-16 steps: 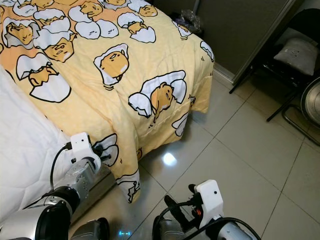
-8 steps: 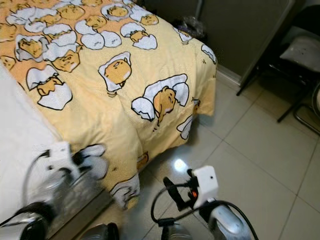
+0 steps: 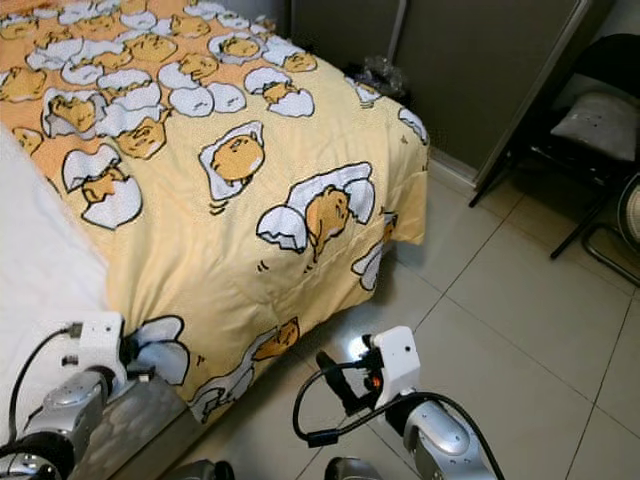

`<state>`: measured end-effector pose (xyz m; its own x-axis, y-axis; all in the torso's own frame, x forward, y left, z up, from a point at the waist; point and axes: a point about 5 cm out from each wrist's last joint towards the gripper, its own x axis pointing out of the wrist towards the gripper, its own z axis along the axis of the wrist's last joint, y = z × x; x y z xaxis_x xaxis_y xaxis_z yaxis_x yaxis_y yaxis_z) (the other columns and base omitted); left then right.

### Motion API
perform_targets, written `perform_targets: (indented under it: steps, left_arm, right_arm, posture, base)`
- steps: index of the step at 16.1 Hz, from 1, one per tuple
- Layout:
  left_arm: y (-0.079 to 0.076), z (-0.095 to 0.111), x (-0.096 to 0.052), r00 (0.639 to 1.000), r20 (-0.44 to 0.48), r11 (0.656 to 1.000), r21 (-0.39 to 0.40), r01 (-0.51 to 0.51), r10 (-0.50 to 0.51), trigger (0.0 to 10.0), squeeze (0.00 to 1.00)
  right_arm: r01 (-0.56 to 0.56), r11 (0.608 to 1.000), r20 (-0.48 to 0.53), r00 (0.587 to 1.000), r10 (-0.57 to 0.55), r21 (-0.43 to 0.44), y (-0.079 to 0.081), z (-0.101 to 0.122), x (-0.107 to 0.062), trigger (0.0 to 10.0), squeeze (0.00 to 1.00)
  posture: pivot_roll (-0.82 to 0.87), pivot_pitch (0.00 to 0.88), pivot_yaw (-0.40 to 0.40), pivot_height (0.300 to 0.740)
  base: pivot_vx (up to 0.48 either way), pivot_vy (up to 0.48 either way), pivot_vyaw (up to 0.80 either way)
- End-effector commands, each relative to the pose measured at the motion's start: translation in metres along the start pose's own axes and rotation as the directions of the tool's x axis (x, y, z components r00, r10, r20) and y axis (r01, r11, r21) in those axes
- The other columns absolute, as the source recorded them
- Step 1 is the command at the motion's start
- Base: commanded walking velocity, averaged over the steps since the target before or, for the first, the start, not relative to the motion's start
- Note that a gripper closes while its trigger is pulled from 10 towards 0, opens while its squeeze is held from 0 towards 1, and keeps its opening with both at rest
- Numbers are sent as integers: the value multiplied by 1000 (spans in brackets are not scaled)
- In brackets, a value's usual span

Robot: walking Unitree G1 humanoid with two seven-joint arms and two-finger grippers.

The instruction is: Clean up the room

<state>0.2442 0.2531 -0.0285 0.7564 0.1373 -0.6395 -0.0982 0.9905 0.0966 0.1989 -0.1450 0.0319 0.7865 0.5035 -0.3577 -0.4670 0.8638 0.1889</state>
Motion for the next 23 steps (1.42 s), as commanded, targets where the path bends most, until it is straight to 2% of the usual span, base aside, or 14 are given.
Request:
perform_targets:
  steps: [1, 3, 4, 5, 6, 8, 10, 14, 16, 17, 18, 19, 21, 23]
  left_arm:
    - [-5, -34, -7, 989, -143, 999, -39, 20, -25, 0, 0]
    - [-34, -48, -8, 961, -213, 982, -111, 153, -174, 0, 0]
    - [-41, -49, -9, 950, -229, 977, -94, 194, -211, 0, 0]
    - [-43, -48, -8, 949, -249, 980, -1, 199, -193, 0, 0]
    - [-43, -48, -8, 949, -249, 980, -1, 199, -193, 0, 0]
    - [-25, -51, -8, 956, -283, 984, 132, 123, -82, 0, 0]
    - [1, -65, -16, 937, -348, 957, 280, 76, 27, 0, 0]
    - [16, -77, -24, 917, -387, 929, 365, 61, 92, 0, 0]
    - [13, -86, -27, 908, -414, 963, 264, 58, 59, 0, 0]
    - [5, -89, -27, 909, -417, 994, 111, 19, 29, 0, 0]
    - [4, -89, -27, 907, -418, 996, 93, 0, 39, 0, 0]
    - [5, -89, -26, 907, -416, 996, 78, -44, 72, 10000, 1000]
    - [13, -82, -25, 918, -363, 986, 105, -129, 158, 10000, 1000]
    - [18, -75, -23, 933, -310, 971, 205, -120, 181, 10000, 1000]
  right_arm:
    - [7, 1000, 0, 1000, -7, -12, -3, 0, -1, 10000, 0]
    - [13, 1000, -1, 1000, -13, -8, -2, -3, -2, 10000, 0]
    - [13, 1000, -1, 1000, -13, -8, -2, -4, -2, 10000, 0]
    - [14, 1000, 1, 1000, -14, -8, -2, -5, -2, 10000, 0]
    - [14, 1000, 1, 1000, -14, -8, -2, -5, -2, 10000, 0]
    - [27, 1000, 8, 1000, -27, -9, -4, -4, -1, 10000, 0]
    - [34, 999, 15, 999, -34, -8, -4, -3, -2, 10000, 0]
    - [43, 999, 18, 999, -43, -4, -3, -7, -2, 10000, 0]
    - [39, 999, 16, 999, -39, -2, -2, -8, -1, 10000, 0]
    - [37, 999, 12, 999, -37, -1, -1, -9, -1, 10000, 0]
    - [36, 999, 11, 999, -36, -2, -2, -9, 0, 10000, 0]
    - [35, 999, 12, 999, -35, -4, -2, -9, 1, 10000, 0]
    - [46, 999, 29, 999, -46, -10, -6, -5, 5, 10000, 0]
    - [48, 999, 37, 998, -48, -5, -7, -3, 7, 10000, 0]
  posture:
    - [-73, 63, -8, 740]
    - [-77, 62, -7, 740]
    - [-80, 60, -6, 740]
    - [-86, 48, -1, 740]
    - [-86, 48, -1, 740]
    - [-100, 36, 7, 740]
    - [-113, 26, 10, 740]
    - [-110, 2, 17, 740]
    - [-106, 0, 16, 740]
    - [-101, 0, 15, 740]
    - [-101, 0, 15, 740]
    - [-98, 0, 14, 740]
    - [-91, 0, 20, 740]
    - [-87, 0, 33, 740]
  base:
    - [0, 0, 0]
    - [0, 0, 0]
    - [0, 0, 0]
    - [0, 0, 0]
    - [0, 0, 0]
    - [0, 0, 0]
    - [0, 0, 0]
    - [0, 0, 0]
    - [0, 0, 0]
    - [0, 0, 0]
    - [0, 0, 0]
    - [0, 0, 0]
    - [0, 0, 0]
    - [0, 0, 0]
